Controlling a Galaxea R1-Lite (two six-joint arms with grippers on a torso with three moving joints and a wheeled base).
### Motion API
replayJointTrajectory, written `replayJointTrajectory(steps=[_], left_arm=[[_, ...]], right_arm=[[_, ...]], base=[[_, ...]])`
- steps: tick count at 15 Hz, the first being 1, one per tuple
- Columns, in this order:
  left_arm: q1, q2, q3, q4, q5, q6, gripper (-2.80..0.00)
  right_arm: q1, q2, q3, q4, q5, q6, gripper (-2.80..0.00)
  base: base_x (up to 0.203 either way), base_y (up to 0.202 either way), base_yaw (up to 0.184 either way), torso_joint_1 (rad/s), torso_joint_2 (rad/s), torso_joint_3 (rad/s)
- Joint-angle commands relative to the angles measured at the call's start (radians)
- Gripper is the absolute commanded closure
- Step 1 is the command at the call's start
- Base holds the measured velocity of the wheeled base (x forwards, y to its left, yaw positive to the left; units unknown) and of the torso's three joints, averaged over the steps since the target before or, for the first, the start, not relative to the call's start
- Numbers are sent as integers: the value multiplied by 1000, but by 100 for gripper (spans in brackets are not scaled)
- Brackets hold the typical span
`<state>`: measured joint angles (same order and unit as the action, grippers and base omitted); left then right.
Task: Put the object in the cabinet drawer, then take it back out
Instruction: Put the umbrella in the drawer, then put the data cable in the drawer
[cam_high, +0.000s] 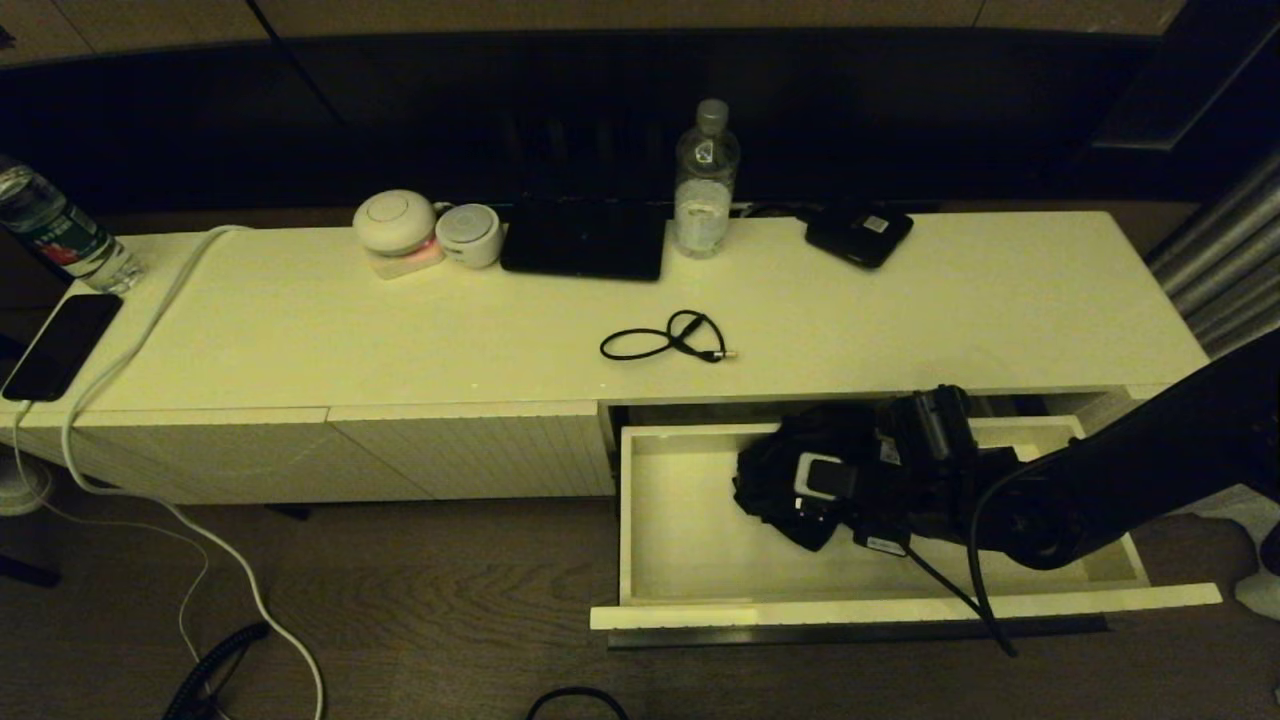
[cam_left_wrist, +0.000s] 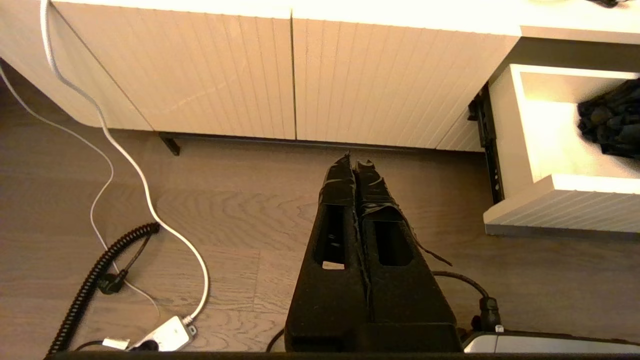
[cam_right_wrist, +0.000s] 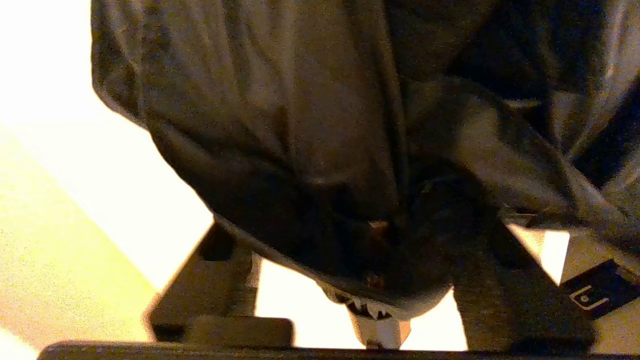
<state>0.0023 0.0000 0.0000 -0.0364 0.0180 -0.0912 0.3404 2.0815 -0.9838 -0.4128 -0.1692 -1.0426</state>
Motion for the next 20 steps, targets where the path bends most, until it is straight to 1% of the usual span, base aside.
replayJointTrajectory(steps=[1,5,8,9,10,11,12,14,15,16,18,20], left_arm=[[1,-2,0,0,0,-1,0],[1,-2,0,0,0,-1,0],[1,-2,0,0,0,-1,0],[-1,-2,0,0,0,-1,0],[1,-2,0,0,0,-1,0],[1,-2,0,0,0,-1,0],[1,-2,0,0,0,-1,0],[1,-2,0,0,0,-1,0],[1,-2,0,0,0,-1,0],[1,-2,0,0,0,-1,0],[1,-2,0,0,0,-1,0],[1,-2,0,0,0,-1,0]], right_arm=[[3,-95,26,-8,22,-13,-280],[7,-264,41,17,33,-16,-280],[6,-411,41,67,23,12,-280],[6,-455,46,75,9,40,-280],[6,-491,51,96,-14,108,-280],[7,-518,48,149,-31,175,-280],[8,-539,38,204,-38,242,-280],[13,-561,12,268,-40,366,-280],[20,-568,-7,310,-39,488,-280],[34,-574,-30,363,-38,587,-280],[79,-575,-86,430,-39,727,-280],[114,-556,-174,446,-41,895,-280]], base=[[0,0,0,0,0,0],[0,0,0,0,0,0],[0,0,0,0,0,0],[0,0,0,0,0,0],[0,0,0,0,0,0],[0,0,0,0,0,0],[0,0,0,0,0,0],[0,0,0,0,0,0],[0,0,0,0,0,0],[0,0,0,0,0,0],[0,0,0,0,0,0],[0,0,0,0,0,0]])
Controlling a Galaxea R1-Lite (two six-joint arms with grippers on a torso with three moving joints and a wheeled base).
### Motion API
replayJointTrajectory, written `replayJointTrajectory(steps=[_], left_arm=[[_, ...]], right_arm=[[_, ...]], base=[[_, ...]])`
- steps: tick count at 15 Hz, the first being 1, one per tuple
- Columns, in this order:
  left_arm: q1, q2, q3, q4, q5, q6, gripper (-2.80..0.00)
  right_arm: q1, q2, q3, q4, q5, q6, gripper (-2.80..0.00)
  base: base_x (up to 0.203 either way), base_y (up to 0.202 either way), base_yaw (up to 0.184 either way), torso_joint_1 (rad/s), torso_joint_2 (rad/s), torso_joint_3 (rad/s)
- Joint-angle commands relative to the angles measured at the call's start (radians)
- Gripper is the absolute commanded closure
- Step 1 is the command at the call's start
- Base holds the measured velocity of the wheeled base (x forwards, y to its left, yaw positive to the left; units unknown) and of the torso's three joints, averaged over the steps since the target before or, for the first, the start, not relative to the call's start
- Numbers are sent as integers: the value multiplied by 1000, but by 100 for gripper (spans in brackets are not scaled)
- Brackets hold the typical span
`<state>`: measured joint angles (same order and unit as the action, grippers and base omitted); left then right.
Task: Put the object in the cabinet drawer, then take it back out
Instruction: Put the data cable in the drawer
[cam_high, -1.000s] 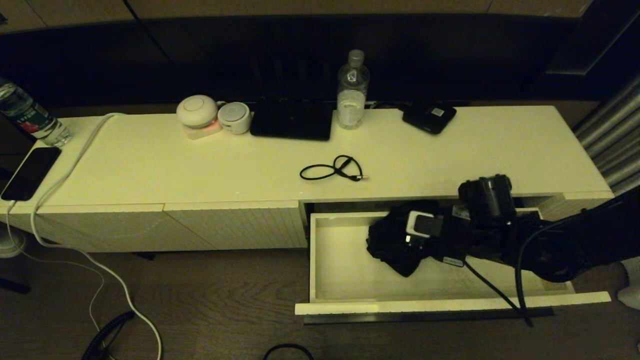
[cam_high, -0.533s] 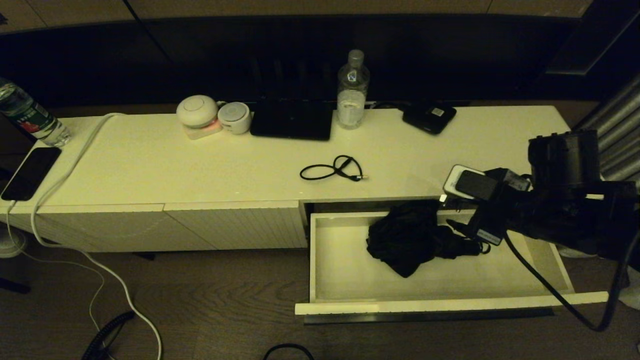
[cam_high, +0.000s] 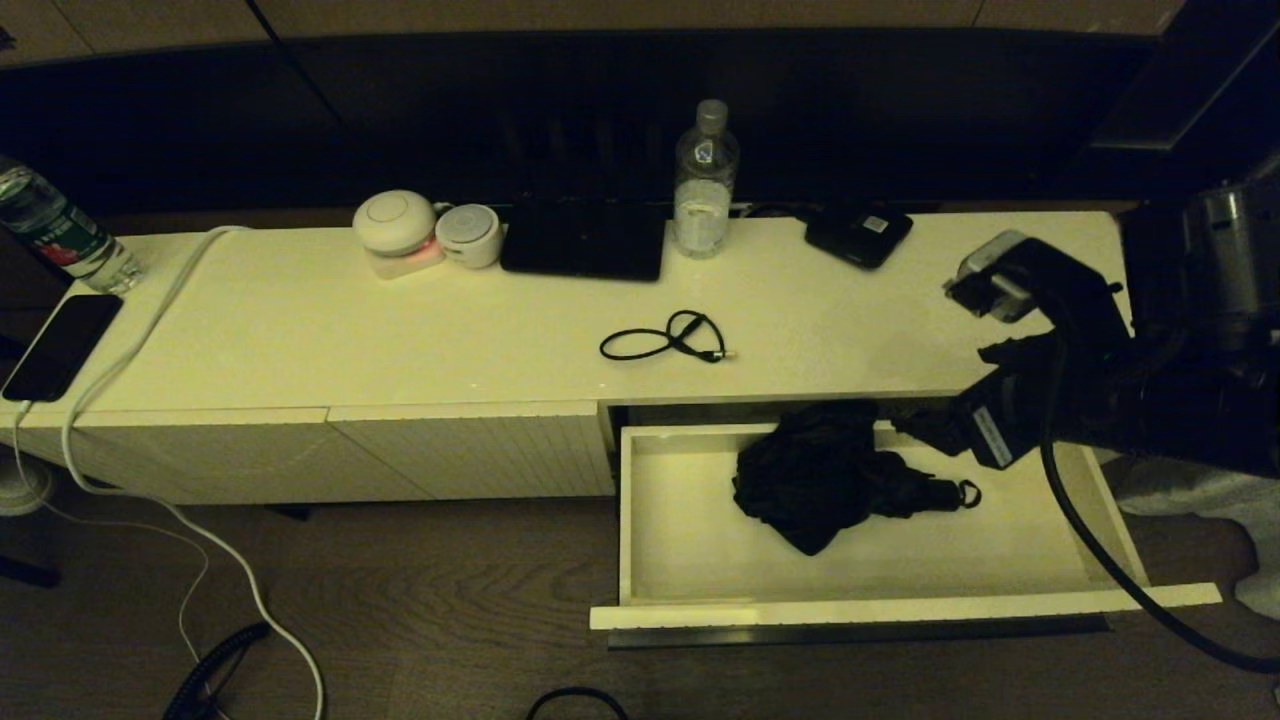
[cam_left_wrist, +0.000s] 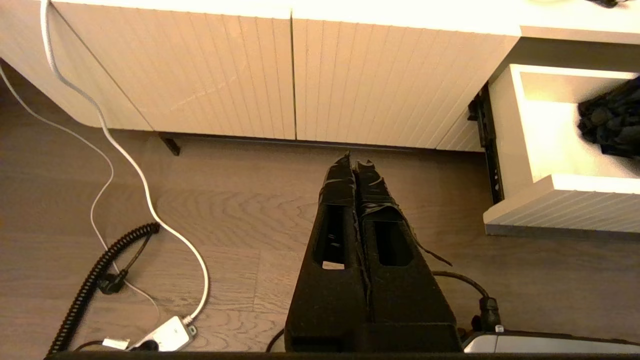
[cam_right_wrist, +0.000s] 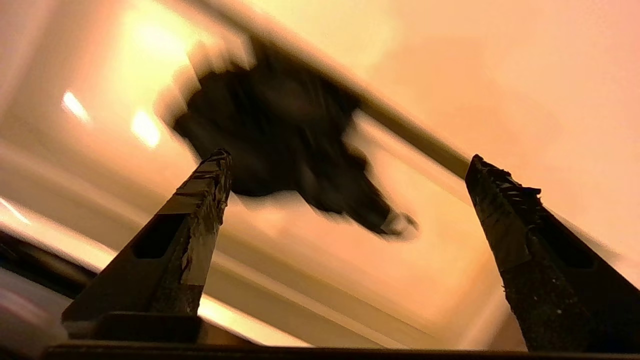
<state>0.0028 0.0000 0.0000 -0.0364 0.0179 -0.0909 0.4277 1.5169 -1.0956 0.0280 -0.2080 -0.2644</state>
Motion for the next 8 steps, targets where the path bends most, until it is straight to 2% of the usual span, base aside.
replayJointTrajectory(steps=[1,5,8], left_arm=[[-1,-2,0,0,1,-1,0],[0,-2,0,0,1,-1,0],[0,-2,0,0,1,-1,0]], right_arm=[[41,36,-111,18,-3,206,-280],[71,185,-229,32,-1,462,-280],[81,286,-272,26,18,508,-280]], base=[[0,0,0,0,0,0],[0,0,0,0,0,0],[0,0,0,0,0,0]])
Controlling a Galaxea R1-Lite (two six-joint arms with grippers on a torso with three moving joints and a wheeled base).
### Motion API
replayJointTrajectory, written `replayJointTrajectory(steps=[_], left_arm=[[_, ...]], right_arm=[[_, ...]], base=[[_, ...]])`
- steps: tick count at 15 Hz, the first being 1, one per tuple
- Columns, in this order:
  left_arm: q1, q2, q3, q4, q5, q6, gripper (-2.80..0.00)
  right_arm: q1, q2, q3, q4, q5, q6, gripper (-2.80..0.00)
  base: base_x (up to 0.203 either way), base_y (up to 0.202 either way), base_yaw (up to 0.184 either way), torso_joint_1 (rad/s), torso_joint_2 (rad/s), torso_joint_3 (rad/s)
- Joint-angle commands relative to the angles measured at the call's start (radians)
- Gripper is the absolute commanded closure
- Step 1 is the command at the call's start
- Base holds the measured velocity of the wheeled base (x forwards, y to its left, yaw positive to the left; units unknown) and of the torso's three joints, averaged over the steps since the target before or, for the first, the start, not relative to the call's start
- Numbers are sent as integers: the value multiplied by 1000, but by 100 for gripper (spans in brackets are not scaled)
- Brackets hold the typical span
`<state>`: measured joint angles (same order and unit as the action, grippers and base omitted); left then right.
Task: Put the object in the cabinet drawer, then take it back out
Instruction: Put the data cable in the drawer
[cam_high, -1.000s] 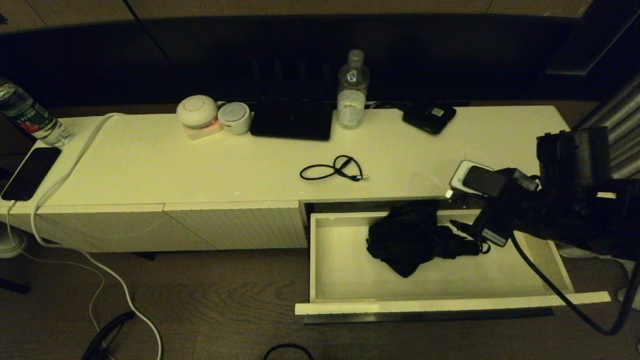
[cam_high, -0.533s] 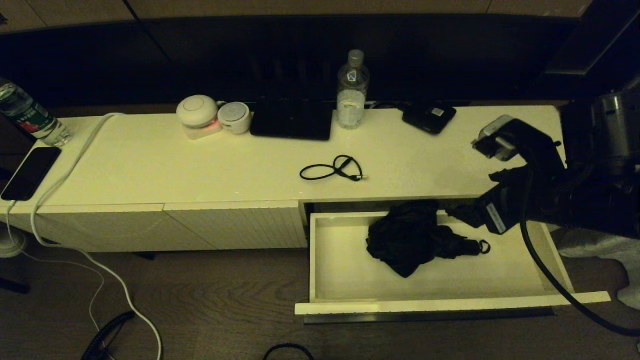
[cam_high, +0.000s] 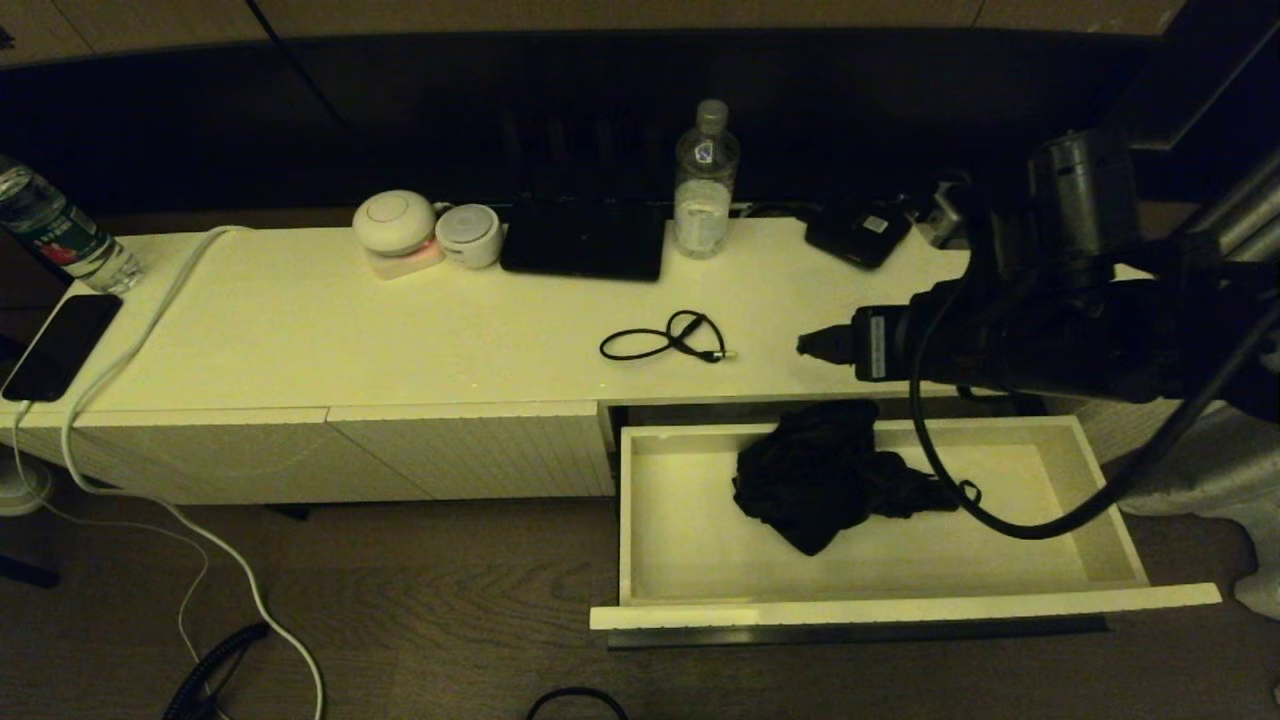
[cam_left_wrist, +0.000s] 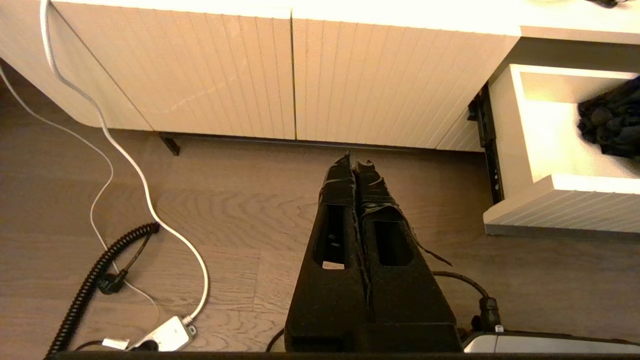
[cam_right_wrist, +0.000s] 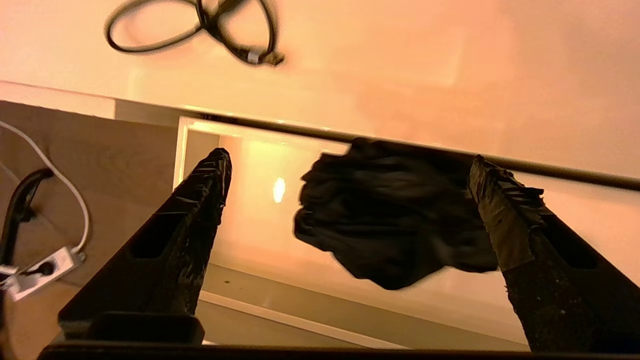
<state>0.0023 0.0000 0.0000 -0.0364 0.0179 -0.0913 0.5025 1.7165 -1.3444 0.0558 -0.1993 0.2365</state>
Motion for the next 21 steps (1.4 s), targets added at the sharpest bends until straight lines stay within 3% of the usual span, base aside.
replayJointTrajectory(steps=[1,3,5,8,14,21], left_arm=[[1,-2,0,0,1,-1,0],[1,-2,0,0,1,-1,0],[1,-2,0,0,1,-1,0],[1,-2,0,0,1,-1,0],[1,-2,0,0,1,-1,0],[1,-2,0,0,1,-1,0]], right_arm=[[9,103,-37,-5,54,10,-280],[18,127,-61,-39,128,10,-280],[46,138,-65,-76,152,7,-280],[81,162,-54,-110,223,-55,-280],[88,302,24,-409,218,-321,-280],[50,420,-57,-569,183,-388,-280]], base=[[0,0,0,0,0,0],[0,0,0,0,0,0],[0,0,0,0,0,0],[0,0,0,0,0,0],[0,0,0,0,0,0],[0,0,0,0,0,0]])
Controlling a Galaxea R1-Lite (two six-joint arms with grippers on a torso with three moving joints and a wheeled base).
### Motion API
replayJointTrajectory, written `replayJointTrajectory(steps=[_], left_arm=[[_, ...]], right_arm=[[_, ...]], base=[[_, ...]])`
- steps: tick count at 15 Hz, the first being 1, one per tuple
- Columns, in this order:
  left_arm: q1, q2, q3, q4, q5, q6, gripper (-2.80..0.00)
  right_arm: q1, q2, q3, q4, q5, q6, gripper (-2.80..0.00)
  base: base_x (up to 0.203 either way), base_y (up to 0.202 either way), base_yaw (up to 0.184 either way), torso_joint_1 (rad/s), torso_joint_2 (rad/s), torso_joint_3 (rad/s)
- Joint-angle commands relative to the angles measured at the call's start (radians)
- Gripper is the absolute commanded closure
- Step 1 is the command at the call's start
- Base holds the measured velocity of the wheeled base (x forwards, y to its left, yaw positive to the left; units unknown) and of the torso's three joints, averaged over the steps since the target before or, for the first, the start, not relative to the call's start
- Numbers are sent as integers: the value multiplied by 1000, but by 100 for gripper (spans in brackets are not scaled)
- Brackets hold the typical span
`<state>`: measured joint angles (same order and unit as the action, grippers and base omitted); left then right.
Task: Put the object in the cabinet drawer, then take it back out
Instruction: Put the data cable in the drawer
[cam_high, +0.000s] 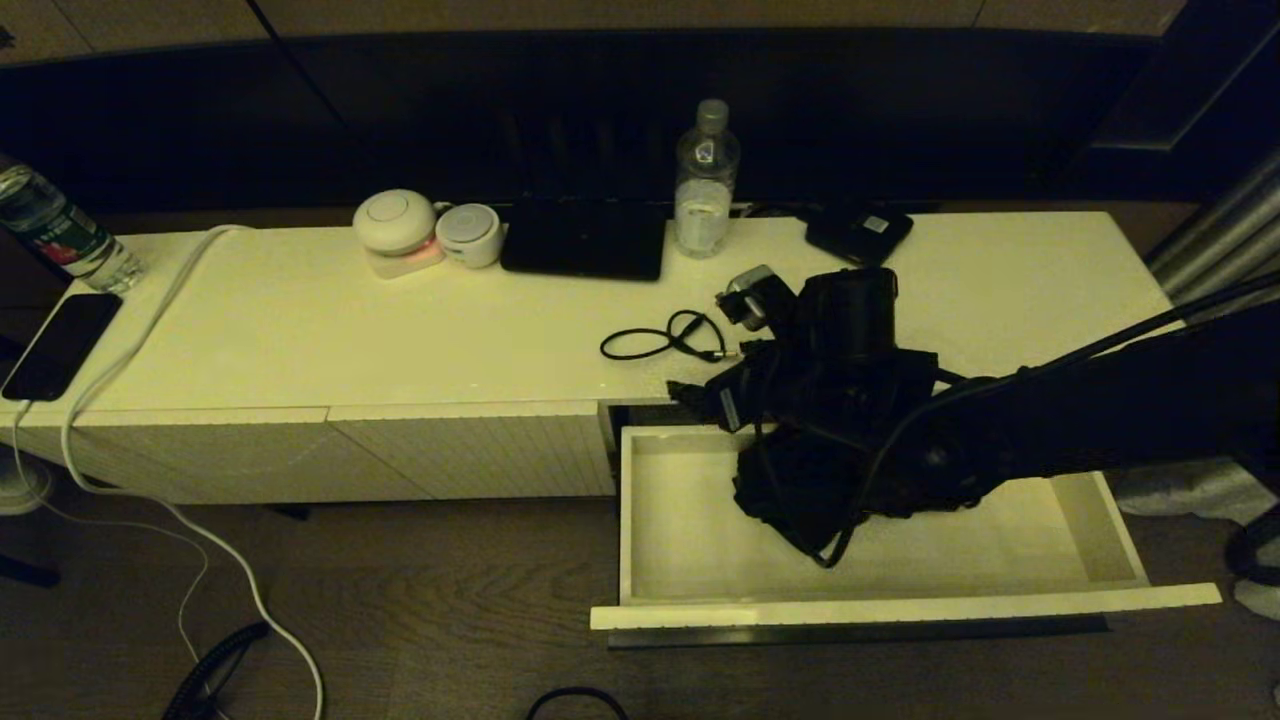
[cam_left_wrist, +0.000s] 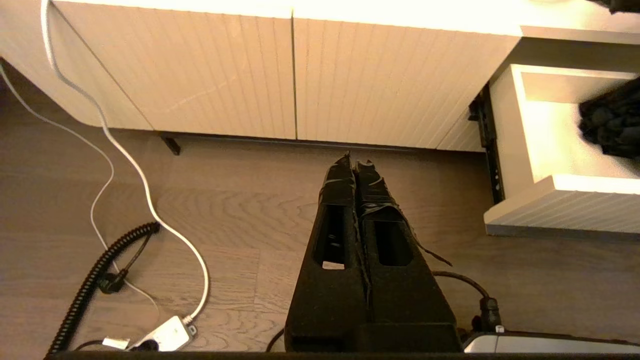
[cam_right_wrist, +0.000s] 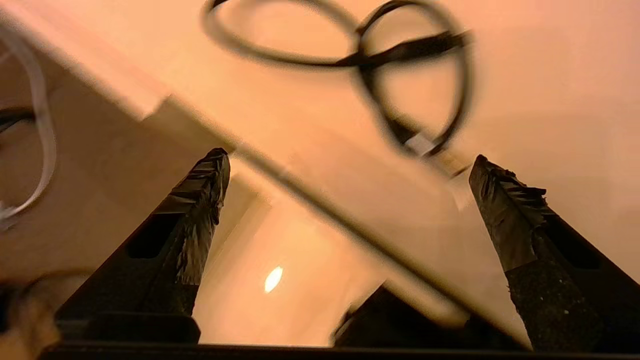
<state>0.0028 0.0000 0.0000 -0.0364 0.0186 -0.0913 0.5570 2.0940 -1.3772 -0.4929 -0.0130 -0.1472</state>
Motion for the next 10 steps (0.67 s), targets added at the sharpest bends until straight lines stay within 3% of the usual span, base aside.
replayJointTrajectory(steps=[1,10], left_arm=[[0,-2,1,0,0,-1,0],[0,-2,0,0,0,-1,0]], right_arm=[[-9,51,-36,-47,-4,-7,-280],[-11,194,-184,-148,-7,-12,-280]], base=[[0,0,0,0,0,0],[0,0,0,0,0,0]])
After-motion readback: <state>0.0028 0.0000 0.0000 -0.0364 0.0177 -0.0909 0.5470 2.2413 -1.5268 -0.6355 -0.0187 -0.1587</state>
